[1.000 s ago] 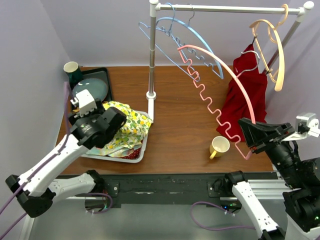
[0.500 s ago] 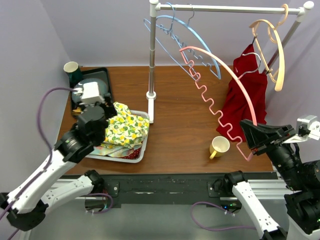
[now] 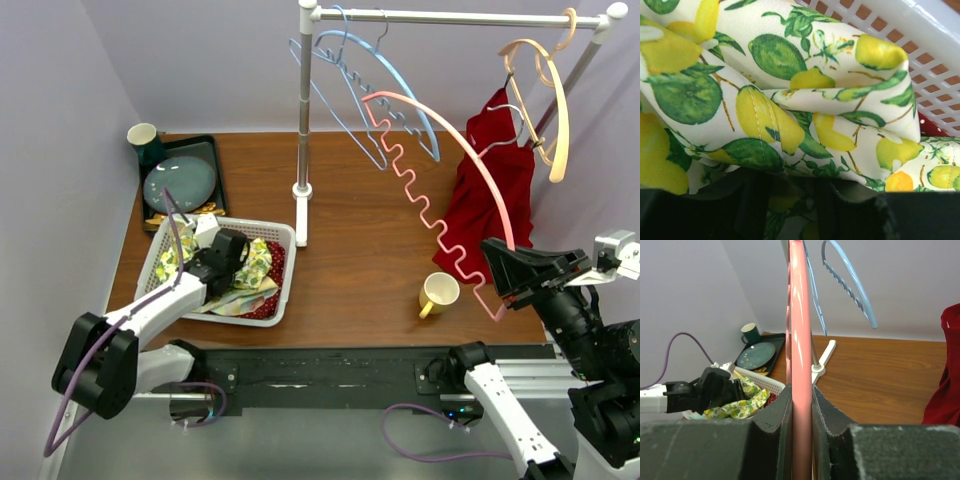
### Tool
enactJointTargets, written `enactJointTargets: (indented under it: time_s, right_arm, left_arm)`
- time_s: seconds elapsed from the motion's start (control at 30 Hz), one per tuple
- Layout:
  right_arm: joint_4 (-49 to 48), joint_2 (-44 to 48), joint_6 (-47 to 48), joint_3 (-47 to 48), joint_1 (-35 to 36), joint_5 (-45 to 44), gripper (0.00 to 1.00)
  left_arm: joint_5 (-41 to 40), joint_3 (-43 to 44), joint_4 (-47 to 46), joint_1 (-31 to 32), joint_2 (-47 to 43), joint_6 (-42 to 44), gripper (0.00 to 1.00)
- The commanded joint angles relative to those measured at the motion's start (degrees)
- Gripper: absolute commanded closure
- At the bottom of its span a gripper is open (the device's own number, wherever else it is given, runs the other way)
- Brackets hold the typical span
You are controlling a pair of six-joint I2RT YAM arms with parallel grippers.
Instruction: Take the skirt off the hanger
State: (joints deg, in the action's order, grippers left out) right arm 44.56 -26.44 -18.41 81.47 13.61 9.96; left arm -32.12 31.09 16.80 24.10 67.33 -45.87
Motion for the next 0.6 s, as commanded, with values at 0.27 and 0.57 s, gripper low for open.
enactJointTargets:
  time_s: [0.27, 0.57]
  right_arm:
    - [-5.2, -0.1, -1.6, -1.0, 0.3, -0.8, 1.0]
    - [-5.8, 0.0, -2.2, -1.6, 0.2, -0.9, 1.0]
  left_arm:
    - [-10.2, 21.2, 17.4, -0.3, -10.0, -5.9, 0.34]
    - [-10.7, 37.2, 53.0, -0.3, -2.5, -25.7, 0.35]
